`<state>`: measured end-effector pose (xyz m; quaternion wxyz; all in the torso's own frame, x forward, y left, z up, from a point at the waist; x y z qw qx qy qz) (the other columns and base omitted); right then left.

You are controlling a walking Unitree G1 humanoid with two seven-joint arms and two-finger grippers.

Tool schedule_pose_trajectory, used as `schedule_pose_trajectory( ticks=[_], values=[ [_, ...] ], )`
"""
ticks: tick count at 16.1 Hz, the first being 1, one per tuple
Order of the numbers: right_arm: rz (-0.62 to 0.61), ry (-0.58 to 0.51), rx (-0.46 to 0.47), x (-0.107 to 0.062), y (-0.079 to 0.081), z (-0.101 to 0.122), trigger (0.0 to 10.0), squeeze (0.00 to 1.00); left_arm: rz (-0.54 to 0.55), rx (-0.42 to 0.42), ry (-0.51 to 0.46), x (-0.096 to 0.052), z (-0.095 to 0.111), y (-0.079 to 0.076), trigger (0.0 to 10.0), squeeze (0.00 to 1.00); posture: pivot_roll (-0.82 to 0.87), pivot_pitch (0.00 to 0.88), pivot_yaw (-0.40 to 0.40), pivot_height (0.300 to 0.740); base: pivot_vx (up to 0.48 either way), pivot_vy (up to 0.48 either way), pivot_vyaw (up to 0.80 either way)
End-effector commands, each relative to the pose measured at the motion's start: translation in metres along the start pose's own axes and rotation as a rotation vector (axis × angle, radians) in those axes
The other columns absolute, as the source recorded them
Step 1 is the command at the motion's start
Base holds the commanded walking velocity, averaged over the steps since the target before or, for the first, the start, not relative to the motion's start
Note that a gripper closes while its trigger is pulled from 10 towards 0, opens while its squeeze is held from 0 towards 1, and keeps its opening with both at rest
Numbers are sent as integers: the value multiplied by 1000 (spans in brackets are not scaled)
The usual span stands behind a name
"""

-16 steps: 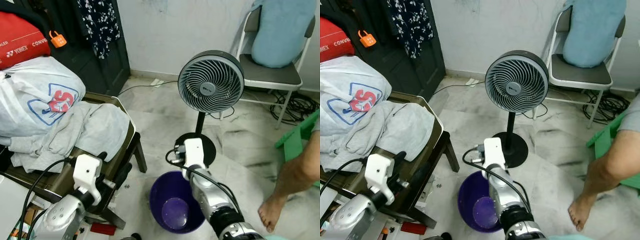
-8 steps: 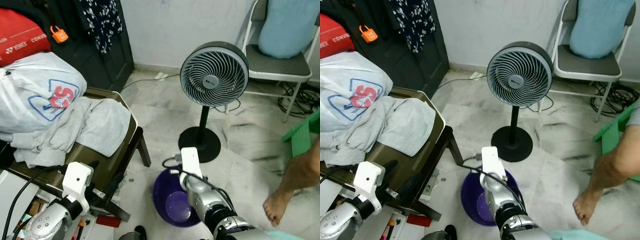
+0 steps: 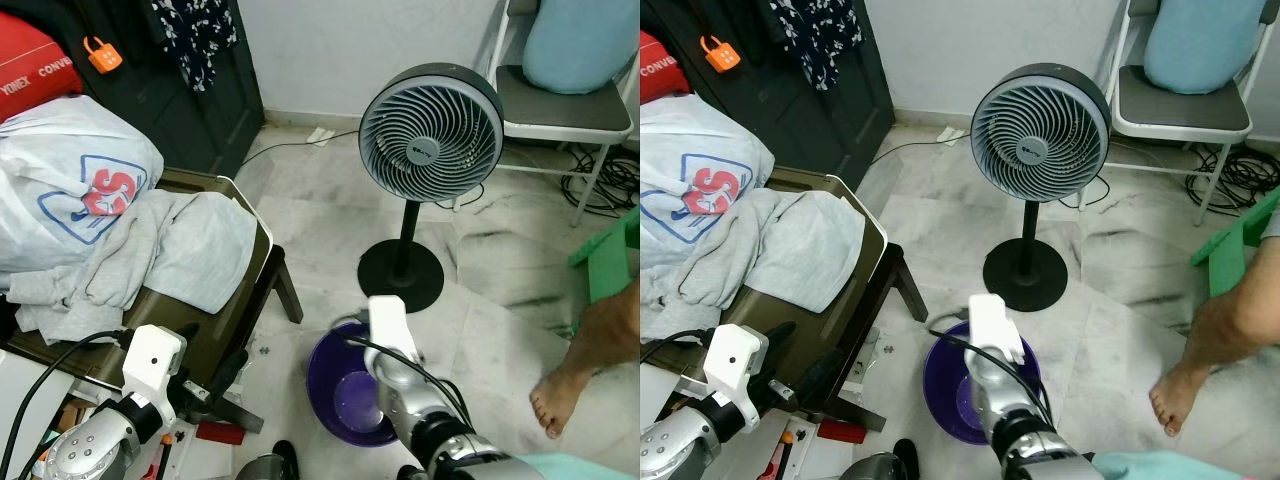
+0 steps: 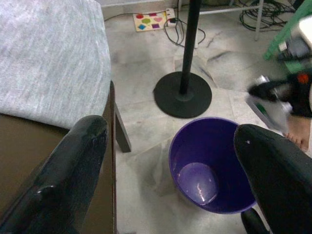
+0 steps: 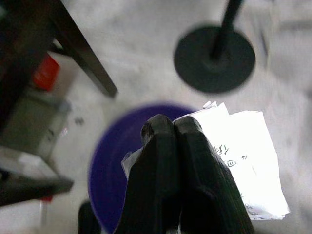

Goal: Clean up the room

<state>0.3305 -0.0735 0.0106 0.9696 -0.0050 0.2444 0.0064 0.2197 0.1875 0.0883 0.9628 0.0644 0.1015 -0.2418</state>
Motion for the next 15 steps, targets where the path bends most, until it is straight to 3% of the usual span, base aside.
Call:
schedule_pose_trajectory(
  ticks=[1, 3, 9, 10, 15],
  values=[
    [19, -81, -10, 0, 11, 19, 10000, 0, 8, 3, 13, -4, 0, 2, 10000, 0, 149, 262, 130, 740, 0, 0, 0],
    [-8, -93, 20, 3, 4, 26, 10000, 0, 9, 0, 15, -4, 0, 2, 10000, 0, 148, 263, 130, 740, 0, 0, 0],
    [-51, -45, 52, 3, -8, 12, 10000, 0, 8, -2, 15, -3, 0, 1, 10000, 0, 146, 262, 134, 740, 0, 0, 0],
    [-57, -47, 67, 3, -10, 11, 10000, 1000, 6, -2, 13, -3, 0, 1, 10000, 0, 146, 261, 136, 740, 0, 0, 0],
    [-52, -70, 68, 3, -9, 16, 10000, 1000, 6, 0, 12, -2, 1, 2, 10000, 0, 149, 262, 137, 740, 0, 0, 0]
  ],
)
Point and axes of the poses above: a point about 5 cm out from each wrist's last joint towards the gripper, its own x axis pointing out of the wrist towards the gripper, its own z axis along the axis of the wrist's last joint, y = z × x, the point moved 2 cm from there along x, pointing out of the wrist towards the gripper, and after that the axes turned 4 degrees about x, right-handed, at the moved point
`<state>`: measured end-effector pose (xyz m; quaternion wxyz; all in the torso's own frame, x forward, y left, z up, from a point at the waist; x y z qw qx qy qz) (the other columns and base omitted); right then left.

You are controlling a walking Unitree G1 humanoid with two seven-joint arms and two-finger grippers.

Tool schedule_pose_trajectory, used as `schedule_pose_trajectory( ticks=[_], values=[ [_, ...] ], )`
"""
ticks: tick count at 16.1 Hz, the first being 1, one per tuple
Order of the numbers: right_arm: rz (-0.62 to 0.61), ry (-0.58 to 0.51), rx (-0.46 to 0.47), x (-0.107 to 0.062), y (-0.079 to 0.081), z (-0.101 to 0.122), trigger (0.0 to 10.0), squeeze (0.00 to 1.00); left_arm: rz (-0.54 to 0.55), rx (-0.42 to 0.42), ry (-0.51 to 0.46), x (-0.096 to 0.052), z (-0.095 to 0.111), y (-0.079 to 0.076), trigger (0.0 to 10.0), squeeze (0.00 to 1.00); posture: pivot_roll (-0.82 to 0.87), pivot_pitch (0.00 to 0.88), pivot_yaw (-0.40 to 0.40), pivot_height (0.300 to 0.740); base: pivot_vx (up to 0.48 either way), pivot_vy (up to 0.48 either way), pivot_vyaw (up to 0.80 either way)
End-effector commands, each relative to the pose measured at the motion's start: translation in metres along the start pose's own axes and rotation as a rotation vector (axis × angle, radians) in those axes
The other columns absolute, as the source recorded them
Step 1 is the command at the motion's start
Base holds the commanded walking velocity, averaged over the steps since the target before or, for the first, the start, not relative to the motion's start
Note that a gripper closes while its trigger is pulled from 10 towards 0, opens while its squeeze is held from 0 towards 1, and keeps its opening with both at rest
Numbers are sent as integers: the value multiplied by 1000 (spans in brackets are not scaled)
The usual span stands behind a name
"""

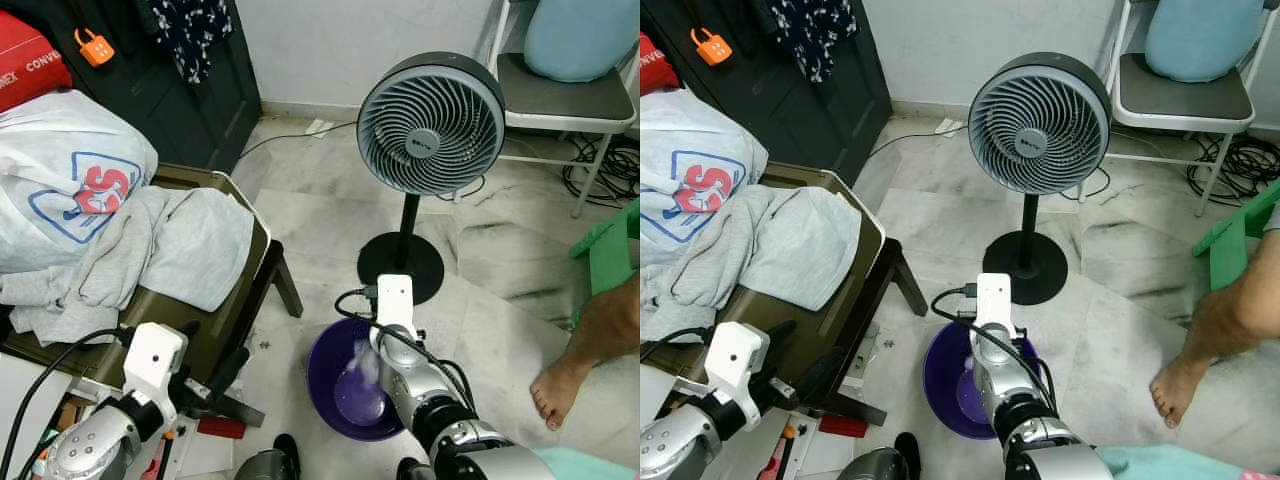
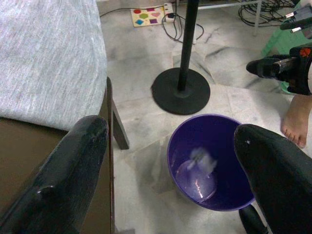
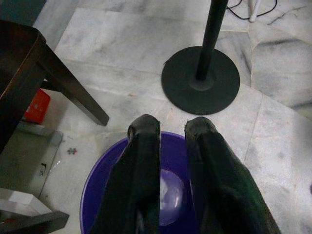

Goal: Clean up the room

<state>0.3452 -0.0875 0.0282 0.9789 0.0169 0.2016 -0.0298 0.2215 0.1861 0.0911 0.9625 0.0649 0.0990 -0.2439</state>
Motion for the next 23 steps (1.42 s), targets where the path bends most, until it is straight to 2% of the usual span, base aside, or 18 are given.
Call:
schedule_pose_trajectory(
  ticks=[1, 5, 10, 11, 13, 15, 18, 20, 23],
  values=[
    [7, 17, 9, -2, 4, -6, 10000, 1000, 11, -3, 16, -4, -2, 2, 10000, 0, 149, 263, 137, 740, 0, 0, 0],
    [39, -22, 23, -2, 7, 2, 10000, 1000, 7, -7, 10, 1, -2, 0, 10000, 0, 139, 251, 135, 740, 0, 0, 0],
    [86, -137, 8, -1, -6, 24, 10000, 1000, 14, -27, -74, 27, 9, -6, 10000, 0, 52, 185, 93, 740, 0, 0, 0],
    [98, -178, -18, -6, -15, 28, 10000, 1000, 19, -45, -104, 36, 13, -9, 10000, 0, 29, 167, 86, 740, 0, 0, 0],
    [99, -213, -41, -11, -23, 32, 10000, 1000, 16, -75, -124, 44, 14, -13, 10000, 0, -8, 144, 79, 740, 0, 0, 0],
    [78, -237, -44, -21, -45, 32, 10000, 1000, -4, -105, -155, 57, 17, -23, 10000, 0, -51, 107, 77, 740, 0, 0, 0],
    [79, -278, 5, -30, -54, 41, 10000, 1000, 33, -107, -178, 67, 19, -21, 10000, 0, -69, 80, 78, 740, 0, 0, 0],
    [116, -303, 102, -38, -50, 54, 10000, 1000, 123, -160, -181, 74, 18, -12, 10000, 0, -85, 48, 71, 740, 0, 0, 0],
    [119, -337, 82, -50, -52, 60, 10000, 1000, 169, -163, -187, 79, 16, -9, 10000, 0, -93, 20, 61, 740, 0, 0, 0]
  ],
)
Point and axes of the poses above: a point about 5 cm out from each wrist's last joint towards the gripper, its own x axis pointing out of the wrist towards the gripper, its own z axis along the axis of the wrist's last joint, y = z × x, the point moved 2 cm from there along x, pointing out of the wrist towards the gripper, and after that the axes turned 4 degrees about x, right-handed, at the moved point
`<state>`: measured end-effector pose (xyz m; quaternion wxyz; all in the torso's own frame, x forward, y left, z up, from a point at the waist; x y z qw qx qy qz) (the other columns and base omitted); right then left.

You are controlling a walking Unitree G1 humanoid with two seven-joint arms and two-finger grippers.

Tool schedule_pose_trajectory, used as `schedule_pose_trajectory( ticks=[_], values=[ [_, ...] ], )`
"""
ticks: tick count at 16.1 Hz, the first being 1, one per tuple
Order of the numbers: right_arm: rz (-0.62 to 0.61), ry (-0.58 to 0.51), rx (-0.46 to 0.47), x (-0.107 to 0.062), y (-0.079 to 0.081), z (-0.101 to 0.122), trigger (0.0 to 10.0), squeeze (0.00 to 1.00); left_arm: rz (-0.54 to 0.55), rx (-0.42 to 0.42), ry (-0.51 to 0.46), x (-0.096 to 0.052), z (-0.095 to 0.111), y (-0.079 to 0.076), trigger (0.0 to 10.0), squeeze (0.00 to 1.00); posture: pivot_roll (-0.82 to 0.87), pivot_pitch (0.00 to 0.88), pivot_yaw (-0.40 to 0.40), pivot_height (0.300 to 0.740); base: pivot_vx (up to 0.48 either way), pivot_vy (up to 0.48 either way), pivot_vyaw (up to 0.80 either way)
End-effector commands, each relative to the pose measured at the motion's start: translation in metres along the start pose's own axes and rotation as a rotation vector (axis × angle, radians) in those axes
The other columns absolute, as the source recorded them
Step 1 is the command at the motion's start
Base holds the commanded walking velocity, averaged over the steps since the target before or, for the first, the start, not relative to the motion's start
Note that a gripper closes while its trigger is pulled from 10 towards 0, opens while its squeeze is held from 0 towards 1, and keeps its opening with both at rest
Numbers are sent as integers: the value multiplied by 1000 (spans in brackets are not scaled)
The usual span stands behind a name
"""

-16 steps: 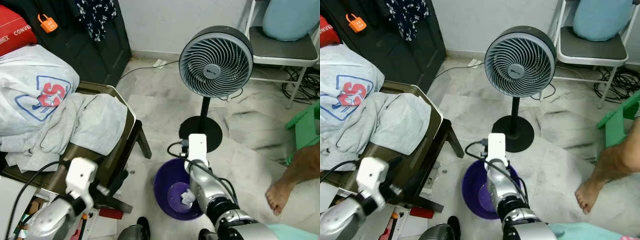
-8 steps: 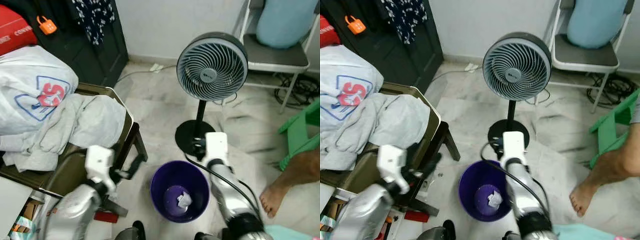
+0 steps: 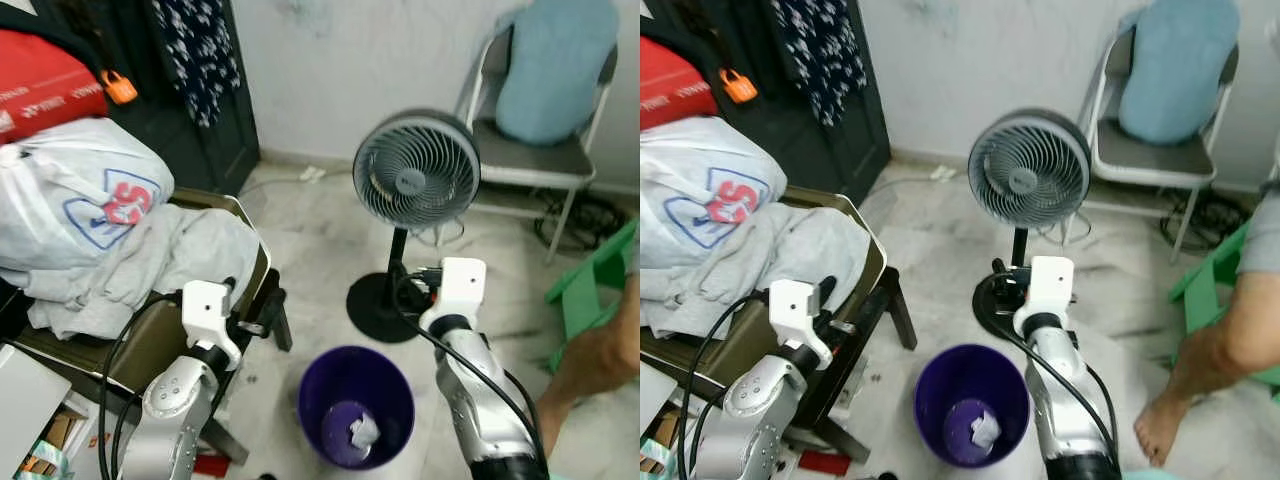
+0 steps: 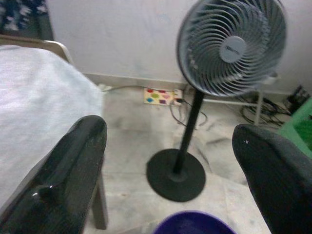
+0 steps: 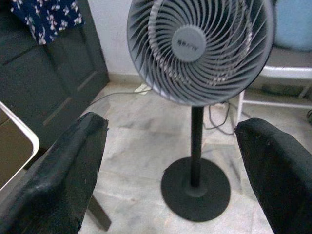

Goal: Clean up the room

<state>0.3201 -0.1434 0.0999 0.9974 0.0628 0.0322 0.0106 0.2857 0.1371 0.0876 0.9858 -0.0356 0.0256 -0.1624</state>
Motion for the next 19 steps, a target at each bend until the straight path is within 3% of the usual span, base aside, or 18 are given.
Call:
schedule_pose_trajectory(
  ticks=[1, 3, 4, 5, 8, 12, 19],
  values=[
    [14, -8, 4, -3, 2, 4, 10000, 1000, 28, 2, -5, 2, 0, 4, 10000, 0, -97, 15, 59, 740, 0, 0, 0],
    [21, -28, -6, -1, 1, 7, 10000, 1000, 27, -1, -7, 3, 0, 4, 10000, 0, -100, 9, 58, 740, 0, 0, 0],
    [29, -48, -29, 3, 2, 16, 10000, 561, 22, 0, -14, 6, 1, 3, 10000, 0, -100, 5, 58, 740, 0, 0, 0],
    [31, -60, -61, 4, 2, 21, 10000, 0, 23, 2, -18, 8, 1, 2, 10000, 0, -101, 4, 58, 740, 0, 0, 0],
    [32, -80, -136, 5, 4, 26, 10000, 0, 22, 14, -29, 8, 3, 3, 10000, 0, -101, 0, 59, 740, 0, 0, 267],
    [49, -88, -118, 4, 8, 28, 10000, 0, 19, 20, -71, 13, 16, 1, 10000, 0, -96, 0, 62, 740, 0, 0, 800],
    [41, -93, -115, 6, 7, 30, 10000, 0, 3, 27, -76, 13, 18, -1, 10000, 0, -95, 11, 65, 740, 0, 0, 800]
  ],
)
Point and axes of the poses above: a point about 5 cm out from each wrist's last joint towards the gripper, its own x axis pointing out of the wrist towards the gripper, its own z axis along the axis of the wrist's last joint, y = z × x, the point moved 2 cm from there along x, pointing out of the wrist towards the gripper, and after that the axes turned 4 degrees about x, right-handed, at the moved point
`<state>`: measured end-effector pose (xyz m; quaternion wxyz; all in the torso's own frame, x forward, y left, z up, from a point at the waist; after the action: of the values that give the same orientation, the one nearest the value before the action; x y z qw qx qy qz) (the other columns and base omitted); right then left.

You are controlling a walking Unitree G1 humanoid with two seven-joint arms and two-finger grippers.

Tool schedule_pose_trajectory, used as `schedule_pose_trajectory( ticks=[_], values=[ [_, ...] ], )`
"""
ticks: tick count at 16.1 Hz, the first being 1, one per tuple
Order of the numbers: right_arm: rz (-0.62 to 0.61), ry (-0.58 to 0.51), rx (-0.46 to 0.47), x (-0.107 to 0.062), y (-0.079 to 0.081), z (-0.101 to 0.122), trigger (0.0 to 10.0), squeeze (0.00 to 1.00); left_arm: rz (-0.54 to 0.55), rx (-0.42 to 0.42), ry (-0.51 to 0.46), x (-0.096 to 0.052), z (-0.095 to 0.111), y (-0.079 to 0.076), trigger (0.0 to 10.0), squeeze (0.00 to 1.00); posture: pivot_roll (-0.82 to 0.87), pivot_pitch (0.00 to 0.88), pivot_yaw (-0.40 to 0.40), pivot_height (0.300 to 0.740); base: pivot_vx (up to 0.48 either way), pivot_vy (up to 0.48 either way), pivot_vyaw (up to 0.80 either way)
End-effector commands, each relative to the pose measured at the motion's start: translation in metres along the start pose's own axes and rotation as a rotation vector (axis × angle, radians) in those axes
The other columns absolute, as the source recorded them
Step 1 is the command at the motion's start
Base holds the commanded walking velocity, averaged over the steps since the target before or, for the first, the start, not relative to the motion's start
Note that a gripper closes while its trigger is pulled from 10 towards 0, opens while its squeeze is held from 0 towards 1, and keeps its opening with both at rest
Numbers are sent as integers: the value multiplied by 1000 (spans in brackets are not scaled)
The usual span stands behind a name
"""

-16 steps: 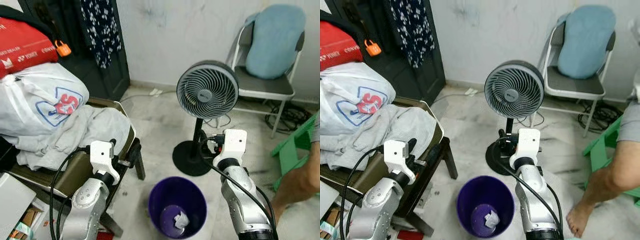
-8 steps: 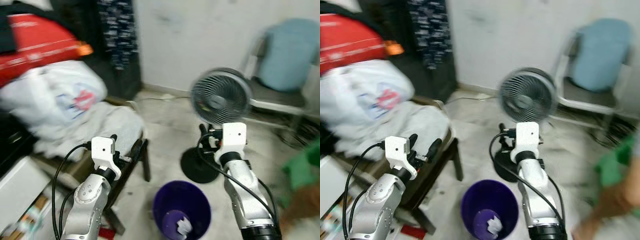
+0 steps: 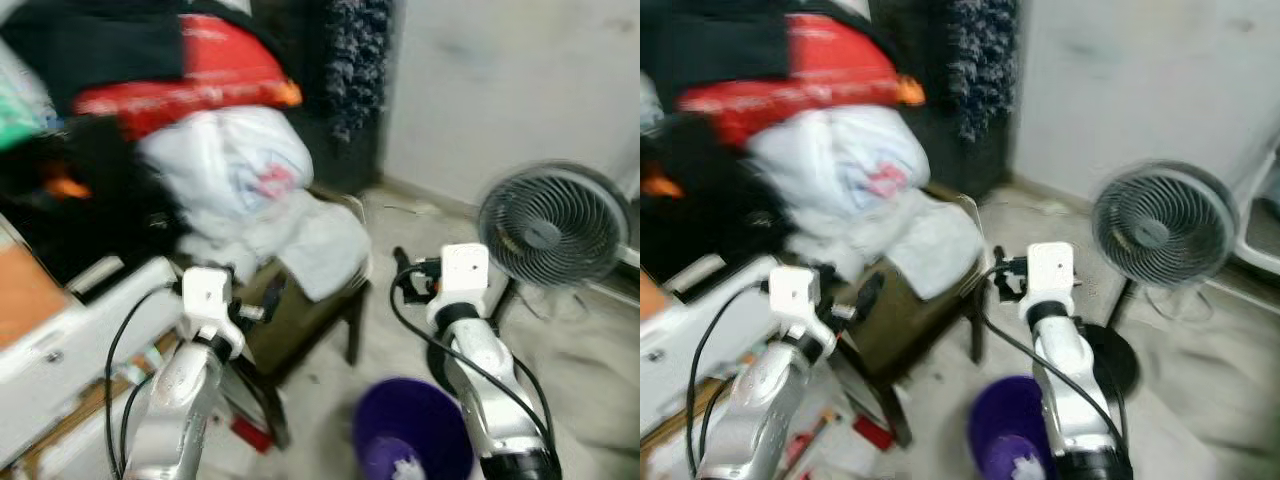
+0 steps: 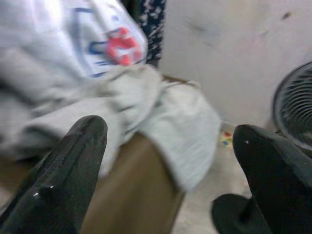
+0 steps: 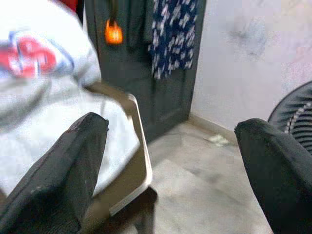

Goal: Clean up the room

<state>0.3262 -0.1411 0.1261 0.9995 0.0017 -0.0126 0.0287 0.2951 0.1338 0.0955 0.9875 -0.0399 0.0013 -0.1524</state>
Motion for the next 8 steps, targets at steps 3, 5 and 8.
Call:
schedule_pose_trajectory(
  ticks=[3, 5, 8],
  values=[
    [0, -8, 14, 1, 1, 4, 10000, 0, -22, 42, -26, 4, 9, -1, 10000, 0, -95, 13, 69, 740, 0, 0, 800],
    [-5, -8, 21, 1, 0, 4, 10000, 0, -26, 47, -26, 5, 9, -2, 10000, 0, -96, 13, 72, 740, 0, 0, 800],
    [-8, -10, 21, 1, 0, 4, 10000, 0, -14, 56, -22, 5, 9, -1, 10000, 0, -97, 13, 73, 740, 0, 0, 756]
  ],
)
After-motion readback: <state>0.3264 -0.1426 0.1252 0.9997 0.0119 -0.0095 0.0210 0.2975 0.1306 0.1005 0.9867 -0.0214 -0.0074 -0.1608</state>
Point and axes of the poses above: a point about 5 cm out from each wrist's last joint towards the gripper, its own x axis pointing out of the wrist towards the gripper, its own z axis along the axis of the wrist's last joint, y = z × x, the point moved 2 cm from there along x, pointing out of the wrist towards the gripper, and after that the axes turned 4 degrees about x, right-handed, at the moved point
